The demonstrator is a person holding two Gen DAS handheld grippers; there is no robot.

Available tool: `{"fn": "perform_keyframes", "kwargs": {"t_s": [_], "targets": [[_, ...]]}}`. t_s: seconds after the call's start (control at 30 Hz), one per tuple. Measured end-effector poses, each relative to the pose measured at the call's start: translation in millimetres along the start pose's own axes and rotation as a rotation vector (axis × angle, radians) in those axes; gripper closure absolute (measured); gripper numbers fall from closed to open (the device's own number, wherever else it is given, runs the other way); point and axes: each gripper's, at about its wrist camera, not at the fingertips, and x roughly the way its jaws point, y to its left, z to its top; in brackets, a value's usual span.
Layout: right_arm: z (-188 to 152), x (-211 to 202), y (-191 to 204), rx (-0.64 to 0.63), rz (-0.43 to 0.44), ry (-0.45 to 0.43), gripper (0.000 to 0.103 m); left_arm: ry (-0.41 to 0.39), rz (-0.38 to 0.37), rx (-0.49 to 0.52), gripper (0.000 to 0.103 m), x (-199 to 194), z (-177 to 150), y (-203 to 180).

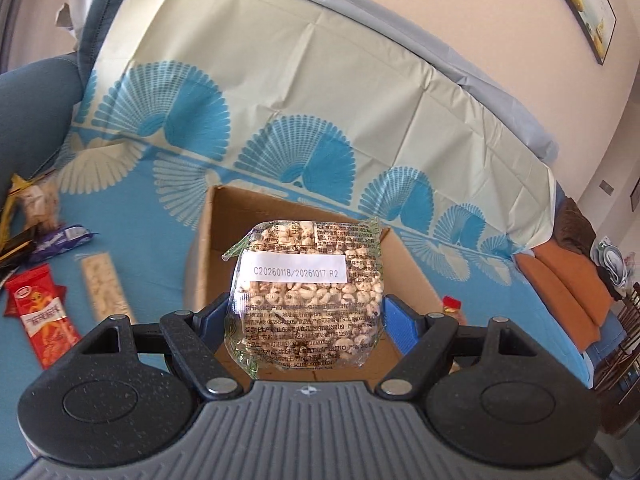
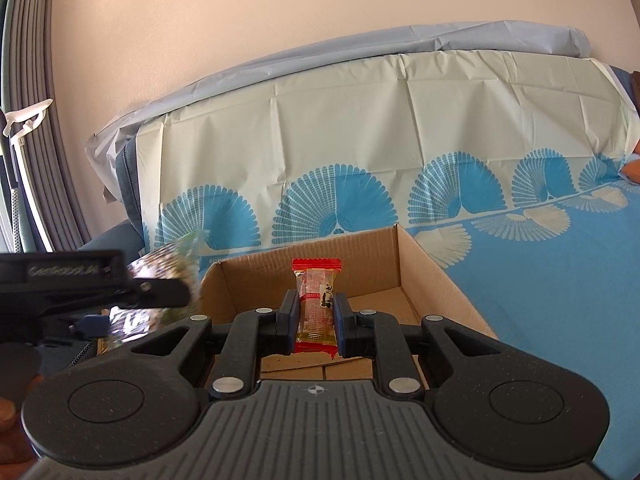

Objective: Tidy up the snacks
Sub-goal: 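Carry the candy and peanut cake into the box and open both tools, then lift both open tools out of the box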

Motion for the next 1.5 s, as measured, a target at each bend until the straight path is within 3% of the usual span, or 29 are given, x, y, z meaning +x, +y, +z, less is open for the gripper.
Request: {"fn": "perform_keyframes", "kwargs": {"t_s": [0.43,0.47,0.5,0.57,0.67,1.03,1.33,1.5], "targets": [[1,1,-2,-0.001,0.009,0.012,0.083,0.007,-0.017,0.004,0.017,4,5,-12],[1,2,-2,-0.004,0.007,0.017,0.074,0.008,-0.012,0.002,0.015,4,5,-11],[1,3,-1,-0.006,0.003,0.024,0.057,0.008,-0.012,-0.003,0.015,3,6,-9],[1,3,0,-0.012,-0.009,0.016,0.046,0.001,-0.011,-0.022,0.013,0,7,-5],[1,2,0,-0.013,-0.018,0.015,0.041,-0.033,0.006,-0.023,0.013,-7,6,2],[-3,3,14,-0.074,-0.053,0.036,0.039,-0.144,0.059,0.062,0.013,-55,-7,24],[-11,-2,37,-0.177,-0.083,0.047,0.039,-0.133,0.140,0.024,0.013,-98,-14,88],[-16,-6,51,-0.234,-0.089,0.051,0.039,-0.116,0.183,-0.028,0.019,-111,-24,140]]}}
